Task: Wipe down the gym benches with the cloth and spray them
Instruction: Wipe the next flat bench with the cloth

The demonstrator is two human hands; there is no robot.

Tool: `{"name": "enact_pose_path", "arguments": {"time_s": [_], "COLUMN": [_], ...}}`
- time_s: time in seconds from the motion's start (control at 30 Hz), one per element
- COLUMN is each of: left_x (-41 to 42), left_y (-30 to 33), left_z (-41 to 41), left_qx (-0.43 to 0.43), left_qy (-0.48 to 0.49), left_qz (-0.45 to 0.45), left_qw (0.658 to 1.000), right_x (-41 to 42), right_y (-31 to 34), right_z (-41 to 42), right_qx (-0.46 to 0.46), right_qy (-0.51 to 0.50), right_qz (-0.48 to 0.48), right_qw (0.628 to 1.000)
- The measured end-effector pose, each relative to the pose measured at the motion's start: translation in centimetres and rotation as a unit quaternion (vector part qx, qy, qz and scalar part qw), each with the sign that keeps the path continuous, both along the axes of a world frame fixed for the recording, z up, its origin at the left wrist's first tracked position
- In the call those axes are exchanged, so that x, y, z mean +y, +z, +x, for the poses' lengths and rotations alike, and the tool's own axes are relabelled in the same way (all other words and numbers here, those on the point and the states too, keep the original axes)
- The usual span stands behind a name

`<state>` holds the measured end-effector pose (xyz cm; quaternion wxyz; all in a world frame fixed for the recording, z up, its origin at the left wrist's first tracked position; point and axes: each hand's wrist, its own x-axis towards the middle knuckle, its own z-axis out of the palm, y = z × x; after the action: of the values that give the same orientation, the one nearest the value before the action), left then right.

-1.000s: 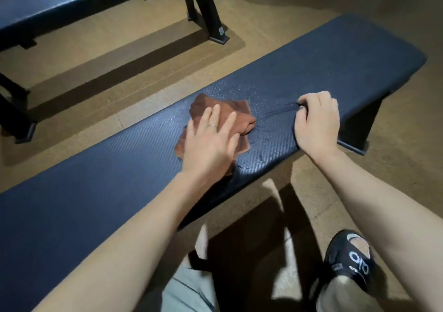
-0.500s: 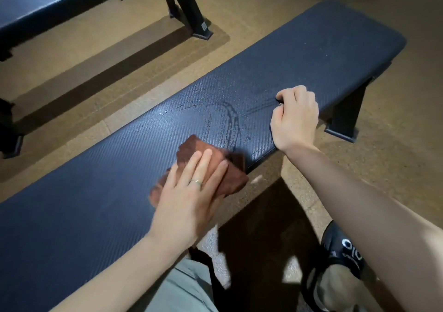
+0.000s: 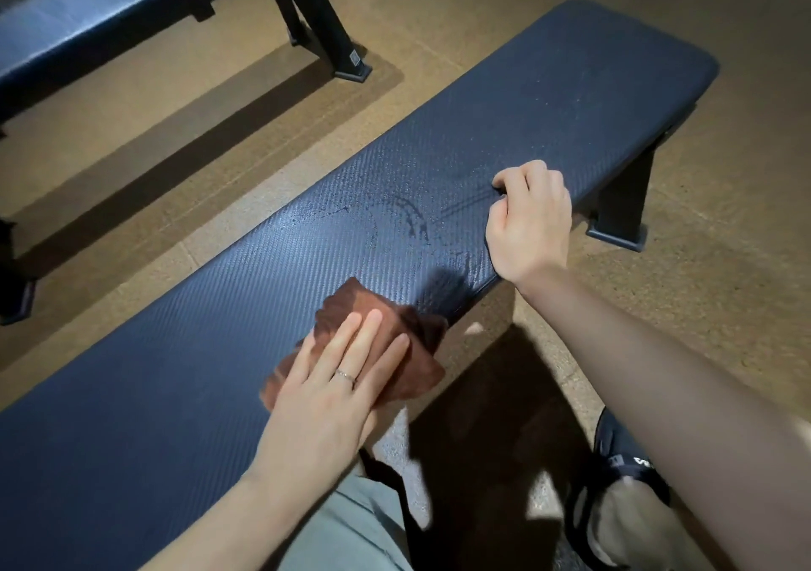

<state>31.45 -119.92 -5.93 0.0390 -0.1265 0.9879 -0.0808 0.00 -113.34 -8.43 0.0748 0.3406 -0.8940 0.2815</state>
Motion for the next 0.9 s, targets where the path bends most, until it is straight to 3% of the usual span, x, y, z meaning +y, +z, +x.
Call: {"name": "enact_pose_path", "arguments": {"time_s": [0.13,0.3,0.6,0.73,0.9], "left_x": [0.5,1.5,0.0,-0.6,-1.8], "left_y": [-0.2,0.3,0.6,0.7,0.7], "left_z": [-6.1,-11.7,0.5,-5.1,-13.3], "left_qx": [0.039,0.031,0.001,0.038,0.057], "left_qy": [0.032,0.036,-0.009,0.013,0.020], "left_qz": [0.047,0.023,0.037,0.112,0.138], "left_qw": [0.998,0.999,0.999,0.993,0.989], "right_x": [-0.3,0.0,-0.2,-0.4,0.0], "right_y": [-0.2,0.0,-0.1,-0.1,-0.2], "right_z": [0.0,0.0,0.0,0.0,-0.4], "right_qx": [0.008,0.001,-0.005,-0.011,-0.020], "right_qy": [-0.007,-0.009,-0.009,-0.018,-0.008], "right_qz": [-0.002,-0.014,-0.004,-0.013,-0.036], "right_qw": [1.000,1.000,1.000,1.000,0.999]}}
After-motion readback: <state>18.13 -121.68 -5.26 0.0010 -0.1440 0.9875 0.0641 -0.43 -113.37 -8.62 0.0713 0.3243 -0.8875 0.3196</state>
